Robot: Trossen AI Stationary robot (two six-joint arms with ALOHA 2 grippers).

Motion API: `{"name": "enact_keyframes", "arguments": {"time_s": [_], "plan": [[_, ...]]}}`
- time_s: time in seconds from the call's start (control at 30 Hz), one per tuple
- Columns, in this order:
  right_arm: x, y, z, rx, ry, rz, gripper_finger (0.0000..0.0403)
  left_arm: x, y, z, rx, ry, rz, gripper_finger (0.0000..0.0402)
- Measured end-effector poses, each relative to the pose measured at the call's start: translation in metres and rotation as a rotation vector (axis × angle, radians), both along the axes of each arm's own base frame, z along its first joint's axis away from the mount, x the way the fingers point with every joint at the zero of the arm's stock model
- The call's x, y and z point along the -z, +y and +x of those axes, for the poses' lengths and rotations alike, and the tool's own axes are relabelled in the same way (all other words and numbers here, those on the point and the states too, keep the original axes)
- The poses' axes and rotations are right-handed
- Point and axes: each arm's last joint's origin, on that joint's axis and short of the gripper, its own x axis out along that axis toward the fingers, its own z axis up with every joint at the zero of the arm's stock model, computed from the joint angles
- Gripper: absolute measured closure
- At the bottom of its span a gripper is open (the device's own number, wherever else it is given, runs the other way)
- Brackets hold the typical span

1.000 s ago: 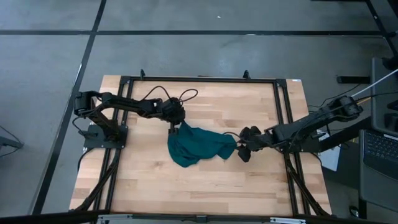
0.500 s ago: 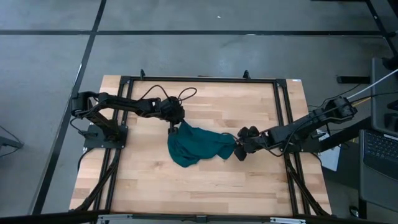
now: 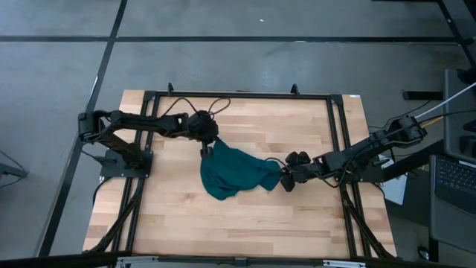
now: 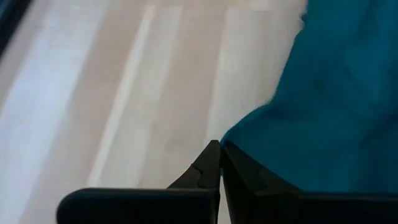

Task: Fold microfiber towels
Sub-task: Fold the green napkin

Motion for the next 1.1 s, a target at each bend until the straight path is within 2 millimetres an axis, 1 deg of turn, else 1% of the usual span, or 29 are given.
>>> {"name": "enact_keyframes", "arguments": {"time_s": [0.17, 0.33, 0.47, 0.7, 0.93, 1.1], "plan": [[0.008, 0.001, 0.003, 0.014, 0.016, -0.007, 0.0236, -0.007, 0.008, -0.007, -0.037, -0.017, 0.007, 0.0399], [0.018, 0.004, 0.015, 0.036, -0.059, -0.007, 0.0228, -0.008, 0.013, -0.010, -0.094, -0.010, 0.003, 0.0399], [0.024, 0.007, 0.024, 0.049, -0.119, 0.017, 0.0237, -0.008, 0.016, -0.011, -0.129, -0.024, -0.015, 0.0399], [0.028, 0.010, 0.031, 0.038, -0.168, 0.050, 0.0255, -0.011, 0.017, -0.009, -0.199, -0.066, -0.038, 0.0399], [0.028, 0.010, 0.032, 0.029, -0.178, 0.065, 0.0241, -0.013, 0.022, -0.008, -0.394, -0.151, -0.053, 0.0399], [0.027, 0.011, 0.032, 0.040, -0.183, 0.078, 0.0230, -0.006, 0.022, -0.011, -0.520, -0.207, -0.104, 0.0399]]}}
